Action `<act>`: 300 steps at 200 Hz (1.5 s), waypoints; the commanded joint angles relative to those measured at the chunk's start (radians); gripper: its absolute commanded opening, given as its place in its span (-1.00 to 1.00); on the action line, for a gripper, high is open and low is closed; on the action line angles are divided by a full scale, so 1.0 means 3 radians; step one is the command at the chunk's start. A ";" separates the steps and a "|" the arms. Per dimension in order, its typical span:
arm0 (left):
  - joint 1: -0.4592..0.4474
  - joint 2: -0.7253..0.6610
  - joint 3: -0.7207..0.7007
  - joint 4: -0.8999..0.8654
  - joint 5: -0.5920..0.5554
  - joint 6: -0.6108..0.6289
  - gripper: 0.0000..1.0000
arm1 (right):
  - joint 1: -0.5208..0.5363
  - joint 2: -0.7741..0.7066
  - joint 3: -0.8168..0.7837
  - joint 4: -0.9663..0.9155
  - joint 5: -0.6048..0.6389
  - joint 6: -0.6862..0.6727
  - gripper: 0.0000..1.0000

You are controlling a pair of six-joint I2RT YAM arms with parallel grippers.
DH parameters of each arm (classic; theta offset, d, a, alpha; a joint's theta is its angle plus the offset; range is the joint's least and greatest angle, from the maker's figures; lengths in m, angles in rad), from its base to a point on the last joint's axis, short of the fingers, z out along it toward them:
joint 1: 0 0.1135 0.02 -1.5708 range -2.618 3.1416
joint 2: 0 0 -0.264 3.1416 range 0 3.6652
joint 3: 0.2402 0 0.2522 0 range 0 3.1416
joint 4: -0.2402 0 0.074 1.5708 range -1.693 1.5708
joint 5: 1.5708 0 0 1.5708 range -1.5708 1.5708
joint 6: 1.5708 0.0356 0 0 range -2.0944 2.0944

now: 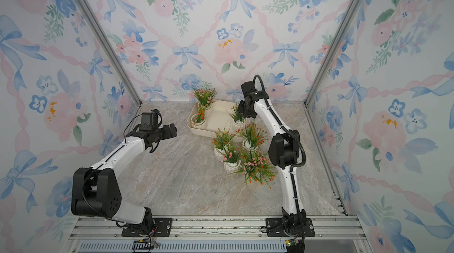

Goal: Put the potted gypsophila into the storage box
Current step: Place the baby's breath potted plant at the storage box.

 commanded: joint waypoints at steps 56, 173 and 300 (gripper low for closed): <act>0.0021 0.0064 0.0002 0.0009 0.0055 0.0074 0.95 | 0.0003 0.0050 -0.0069 0.0001 0.0002 -0.0034 -0.68; -0.0345 -0.0183 -0.0108 -0.0025 -0.0125 -0.0035 0.96 | -0.0071 -0.0520 -0.0528 0.0125 0.0032 -0.0338 -0.63; -0.1398 -0.0117 -0.0050 -0.0193 0.0368 -0.1266 0.95 | -0.0583 -0.2450 -0.2961 0.0623 0.0071 -0.0714 0.83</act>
